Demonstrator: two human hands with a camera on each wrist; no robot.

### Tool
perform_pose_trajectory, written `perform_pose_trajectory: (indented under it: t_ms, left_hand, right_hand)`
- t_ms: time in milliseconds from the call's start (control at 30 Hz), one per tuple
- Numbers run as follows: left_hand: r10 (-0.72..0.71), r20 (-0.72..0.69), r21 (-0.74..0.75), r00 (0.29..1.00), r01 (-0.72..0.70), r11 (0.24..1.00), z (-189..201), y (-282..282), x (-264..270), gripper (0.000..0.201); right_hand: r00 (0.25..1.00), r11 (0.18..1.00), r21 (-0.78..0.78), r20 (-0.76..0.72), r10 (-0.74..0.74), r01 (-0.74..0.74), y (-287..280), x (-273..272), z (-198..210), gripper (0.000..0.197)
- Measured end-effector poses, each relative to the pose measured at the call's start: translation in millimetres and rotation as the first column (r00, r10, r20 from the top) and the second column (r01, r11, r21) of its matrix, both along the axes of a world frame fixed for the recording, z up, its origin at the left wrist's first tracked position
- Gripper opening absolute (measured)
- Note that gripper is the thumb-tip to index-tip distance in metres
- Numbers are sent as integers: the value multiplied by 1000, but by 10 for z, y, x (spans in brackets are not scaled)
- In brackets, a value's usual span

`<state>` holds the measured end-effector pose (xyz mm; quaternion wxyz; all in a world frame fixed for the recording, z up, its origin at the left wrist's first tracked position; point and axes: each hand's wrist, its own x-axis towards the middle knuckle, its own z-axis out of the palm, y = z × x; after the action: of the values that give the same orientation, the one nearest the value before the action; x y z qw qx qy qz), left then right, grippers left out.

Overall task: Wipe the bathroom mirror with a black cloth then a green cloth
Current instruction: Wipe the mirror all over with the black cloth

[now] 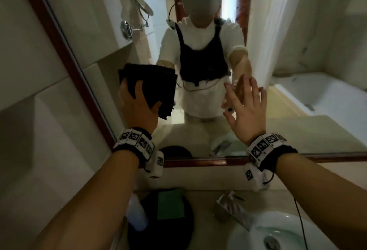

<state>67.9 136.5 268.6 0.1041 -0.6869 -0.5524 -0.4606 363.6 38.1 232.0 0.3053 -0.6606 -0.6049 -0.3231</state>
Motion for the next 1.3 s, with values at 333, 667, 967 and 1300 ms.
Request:
perform_pose_trajectory:
  t_ms: [333,667,967,1300]
  left_hand:
    - [135,235,-156,963,-100,983,-875,-40,-448,84]
    - [188,238,-235,953,-132,963,-1248,-92,-224,76]
    - [155,221,-344,963,-71,936,-1383,-253,240,53]
    - [-33,184,-453,982,115,884,-1354,-514,432,21]
  right_hand:
    - [1000,999,22,9,-27,27,193,9,-247,81]
    - [1000,999,38,19,-10,9,236,43,-334,74]
    - [1000,1000,-16,8,-25,25,234,30,-375,76]
    - [999,988,-155,-45,-3,-4,45,-59,-326,89]
